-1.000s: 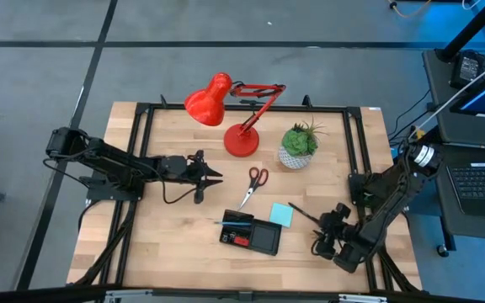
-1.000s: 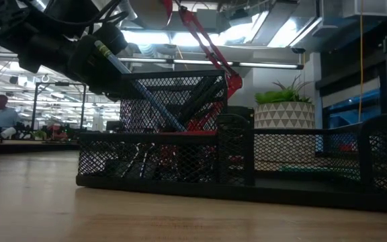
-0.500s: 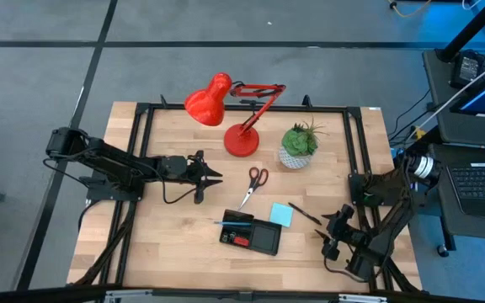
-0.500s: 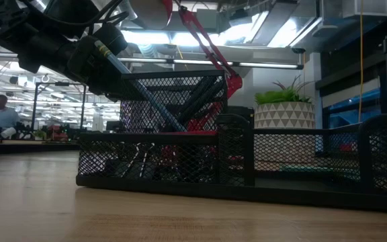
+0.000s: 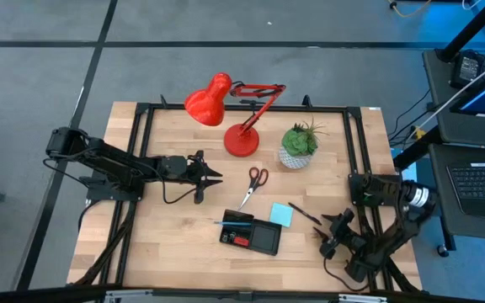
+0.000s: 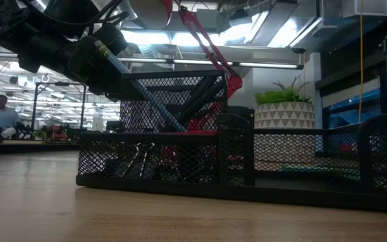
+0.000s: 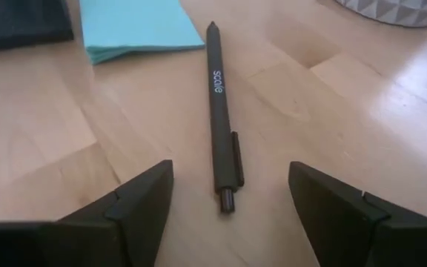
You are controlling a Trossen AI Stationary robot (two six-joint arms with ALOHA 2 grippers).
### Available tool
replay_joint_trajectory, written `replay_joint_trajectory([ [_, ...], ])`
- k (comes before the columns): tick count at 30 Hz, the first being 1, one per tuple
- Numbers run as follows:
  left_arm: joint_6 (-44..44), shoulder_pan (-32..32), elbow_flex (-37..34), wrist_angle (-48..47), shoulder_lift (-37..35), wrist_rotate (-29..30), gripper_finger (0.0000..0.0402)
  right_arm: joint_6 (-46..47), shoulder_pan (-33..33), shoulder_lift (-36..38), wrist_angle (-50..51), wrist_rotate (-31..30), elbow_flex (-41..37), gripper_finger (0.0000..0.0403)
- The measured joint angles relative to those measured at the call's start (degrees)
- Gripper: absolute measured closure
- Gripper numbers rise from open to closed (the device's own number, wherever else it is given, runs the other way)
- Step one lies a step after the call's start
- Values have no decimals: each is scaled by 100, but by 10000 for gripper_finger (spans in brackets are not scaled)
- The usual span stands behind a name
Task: Pick and place office supplies into organizer
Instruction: Put the black pen into the black desk organizer
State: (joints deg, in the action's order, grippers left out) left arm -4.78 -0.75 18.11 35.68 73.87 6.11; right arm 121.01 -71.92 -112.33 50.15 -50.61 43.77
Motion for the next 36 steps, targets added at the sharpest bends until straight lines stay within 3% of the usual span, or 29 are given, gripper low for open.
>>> replay_joint_trajectory([
  [23,-4,0,0,2,0,0,313,431,-18,-191,-81,47,83,137],
  [36,-50,0,0,2,0,0,313,175,-15,-195,-172,65,94,234],
])
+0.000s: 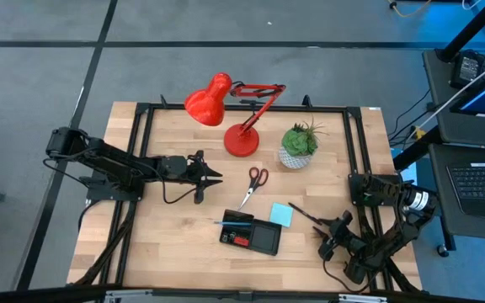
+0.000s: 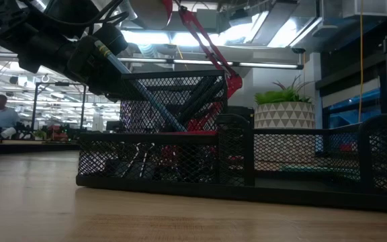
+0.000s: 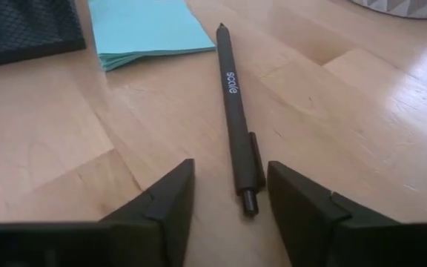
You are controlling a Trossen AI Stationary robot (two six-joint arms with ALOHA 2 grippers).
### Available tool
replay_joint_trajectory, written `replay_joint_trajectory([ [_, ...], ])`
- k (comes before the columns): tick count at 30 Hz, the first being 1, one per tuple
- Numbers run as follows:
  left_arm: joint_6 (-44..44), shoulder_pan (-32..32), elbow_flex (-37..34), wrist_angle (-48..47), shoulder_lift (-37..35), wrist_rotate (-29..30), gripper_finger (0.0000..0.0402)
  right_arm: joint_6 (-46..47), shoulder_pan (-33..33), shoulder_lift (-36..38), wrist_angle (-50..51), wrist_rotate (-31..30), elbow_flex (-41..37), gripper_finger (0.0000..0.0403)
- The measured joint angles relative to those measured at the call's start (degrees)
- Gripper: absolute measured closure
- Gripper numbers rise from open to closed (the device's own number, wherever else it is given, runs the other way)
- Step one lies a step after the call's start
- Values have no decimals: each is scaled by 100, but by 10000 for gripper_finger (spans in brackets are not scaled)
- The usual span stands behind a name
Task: Pick and place office supplies into organizer
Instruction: Put the black pen into the black desk organizer
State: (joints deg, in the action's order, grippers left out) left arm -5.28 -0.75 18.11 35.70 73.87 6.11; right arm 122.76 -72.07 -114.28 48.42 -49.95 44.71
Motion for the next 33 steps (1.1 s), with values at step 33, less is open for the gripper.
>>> replay_joint_trajectory([
  [33,0,0,0,2,1,0,313,432,80,80,1641,600,624,359],
])
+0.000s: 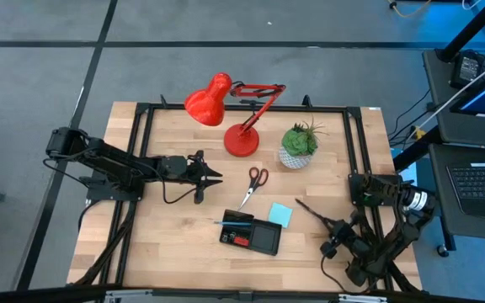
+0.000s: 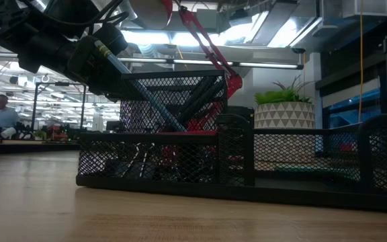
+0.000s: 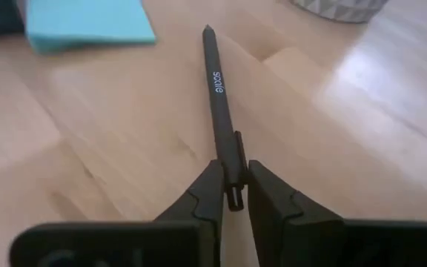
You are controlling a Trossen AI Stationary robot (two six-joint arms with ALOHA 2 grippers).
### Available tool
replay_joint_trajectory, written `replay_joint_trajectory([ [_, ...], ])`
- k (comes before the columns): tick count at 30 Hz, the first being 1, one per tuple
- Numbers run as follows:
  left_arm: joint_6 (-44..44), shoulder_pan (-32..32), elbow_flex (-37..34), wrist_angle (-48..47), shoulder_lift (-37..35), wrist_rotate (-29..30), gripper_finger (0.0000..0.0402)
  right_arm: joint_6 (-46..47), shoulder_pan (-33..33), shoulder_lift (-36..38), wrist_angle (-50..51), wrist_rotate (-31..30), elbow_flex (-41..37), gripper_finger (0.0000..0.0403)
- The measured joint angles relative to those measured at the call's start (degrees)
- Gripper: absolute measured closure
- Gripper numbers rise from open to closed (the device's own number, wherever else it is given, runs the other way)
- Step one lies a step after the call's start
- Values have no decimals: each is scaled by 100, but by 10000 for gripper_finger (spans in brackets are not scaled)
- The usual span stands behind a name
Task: Pick and place office supplies into organizer
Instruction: Put the black pen into the black desk organizer
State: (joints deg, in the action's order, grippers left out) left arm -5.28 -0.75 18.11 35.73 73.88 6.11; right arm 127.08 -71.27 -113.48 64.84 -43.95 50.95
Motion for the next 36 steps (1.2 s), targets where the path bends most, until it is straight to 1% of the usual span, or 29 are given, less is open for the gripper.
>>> replay_joint_trajectory([
  [7,2,0,0,0,1,0,313,-62,131,374,1644,-176,687,360],
  [10,2,-2,0,0,1,0,313,-403,237,592,2229,-239,1064,360],
  [12,2,-1,0,0,-1,2,313,-811,339,719,2510,-250,1330,360],
  [21,2,-2,0,-16,0,2,313,-4174,1162,1372,2478,-285,2610,360],
  [27,2,0,0,-26,1,2,313,-6637,1749,1466,2351,-208,3741,360],
  [30,2,-2,0,-34,1,2,313,-7668,2065,1468,2049,17,4264,360],
  [33,3,-2,0,-35,1,2,313,-8827,2414,1470,1454,503,4599,360],
  [36,2,-2,0,-35,1,2,313,-9945,2805,1470,843,1018,4769,360],
])
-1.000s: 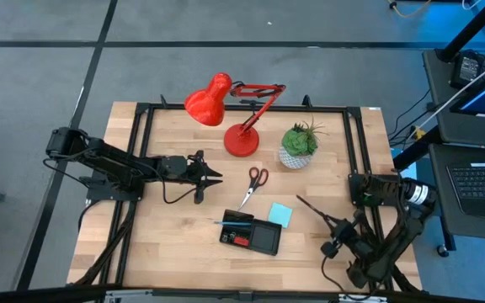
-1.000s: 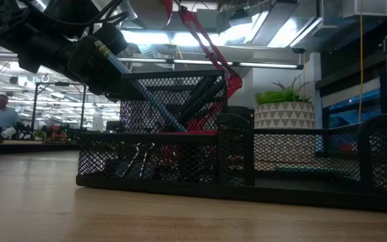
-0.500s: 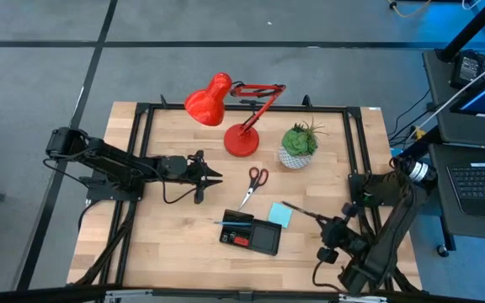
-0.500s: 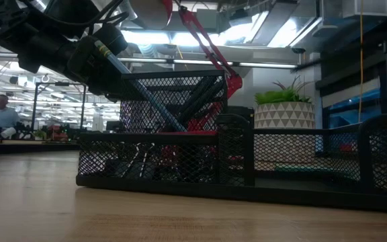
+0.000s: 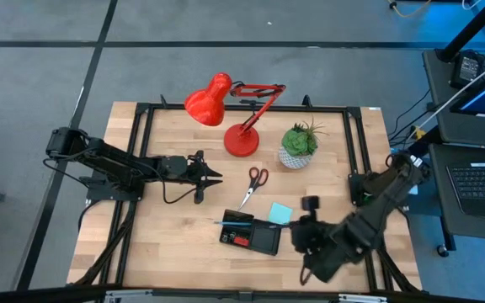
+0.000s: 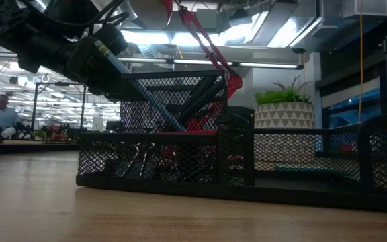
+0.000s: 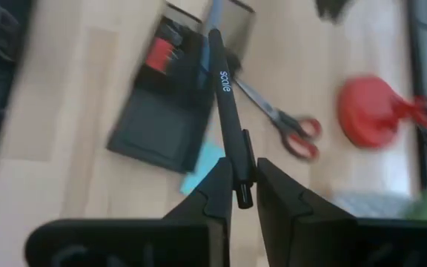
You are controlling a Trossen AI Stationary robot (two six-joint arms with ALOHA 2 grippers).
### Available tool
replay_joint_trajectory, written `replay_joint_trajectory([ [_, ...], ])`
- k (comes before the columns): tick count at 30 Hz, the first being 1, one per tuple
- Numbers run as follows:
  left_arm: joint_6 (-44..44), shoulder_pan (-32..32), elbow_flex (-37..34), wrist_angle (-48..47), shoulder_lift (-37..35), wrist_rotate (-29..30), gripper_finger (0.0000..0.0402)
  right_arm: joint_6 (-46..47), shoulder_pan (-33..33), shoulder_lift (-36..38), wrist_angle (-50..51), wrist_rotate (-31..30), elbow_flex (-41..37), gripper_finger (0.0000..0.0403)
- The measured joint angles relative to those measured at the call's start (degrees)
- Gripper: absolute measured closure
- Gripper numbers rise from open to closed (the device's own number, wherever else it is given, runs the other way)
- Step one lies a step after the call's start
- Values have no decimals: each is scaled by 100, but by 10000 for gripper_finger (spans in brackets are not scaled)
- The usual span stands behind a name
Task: Pick and place office supplies into organizer
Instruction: Put the black pen into the black desk organizer
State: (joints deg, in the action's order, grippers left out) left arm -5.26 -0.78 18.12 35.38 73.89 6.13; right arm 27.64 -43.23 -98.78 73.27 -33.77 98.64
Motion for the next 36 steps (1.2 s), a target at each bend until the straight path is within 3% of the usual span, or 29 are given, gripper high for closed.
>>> replay_joint_trajectory([
  [7,1,1,-1,-2,0,0,313,-1621,964,-30,-967,1176,32,359],
  [15,2,2,1,-121,0,-2,313,-2298,1715,-197,-1203,1734,30,359],
  [24,-139,0,-1,-531,0,-7,313,-2409,2123,-696,-1186,1903,30,359],
  [36,-153,0,-1,-592,0,7,313,-2509,2169,-1263,-1653,2044,28,359],
])
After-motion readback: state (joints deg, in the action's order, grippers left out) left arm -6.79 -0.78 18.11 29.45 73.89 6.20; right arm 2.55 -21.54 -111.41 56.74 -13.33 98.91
